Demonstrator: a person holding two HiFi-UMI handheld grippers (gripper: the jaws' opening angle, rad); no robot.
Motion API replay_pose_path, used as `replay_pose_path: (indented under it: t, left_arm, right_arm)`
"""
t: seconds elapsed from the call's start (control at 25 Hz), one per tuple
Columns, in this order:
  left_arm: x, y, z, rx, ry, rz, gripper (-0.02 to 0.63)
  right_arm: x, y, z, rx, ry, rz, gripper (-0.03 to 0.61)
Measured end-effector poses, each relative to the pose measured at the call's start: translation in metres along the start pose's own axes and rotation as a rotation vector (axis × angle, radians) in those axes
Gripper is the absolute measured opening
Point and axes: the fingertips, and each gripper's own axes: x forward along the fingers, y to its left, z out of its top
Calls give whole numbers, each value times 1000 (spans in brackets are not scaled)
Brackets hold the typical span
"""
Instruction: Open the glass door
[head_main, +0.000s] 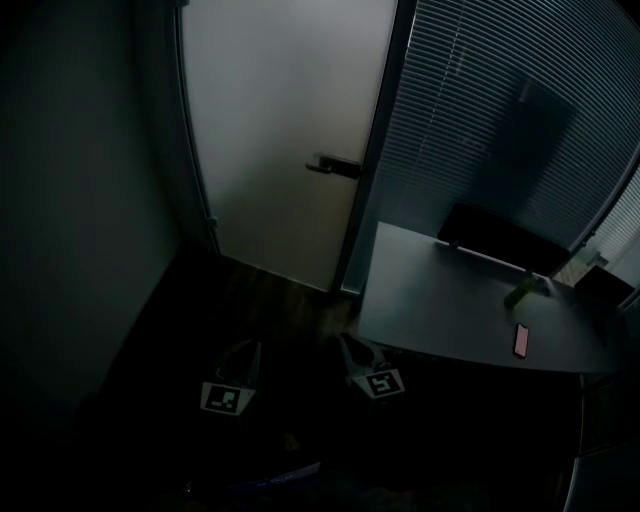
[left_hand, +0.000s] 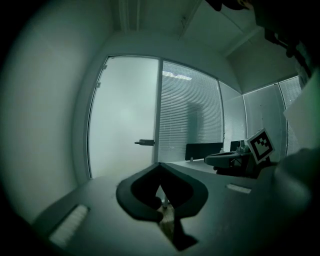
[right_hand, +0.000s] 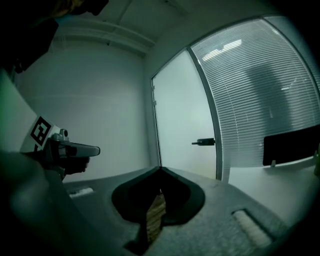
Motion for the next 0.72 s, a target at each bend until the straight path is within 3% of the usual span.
replay_pose_path:
  t: [0.32,0.72]
  left_arm:
    - [43,27,2,15,21,-33,2]
    - [136,89,20,34,21,-111,2]
  right_arm:
    - [37,-18,2,23,-3,-35,0]
    - [123,-57,17,38,-9,-122,0]
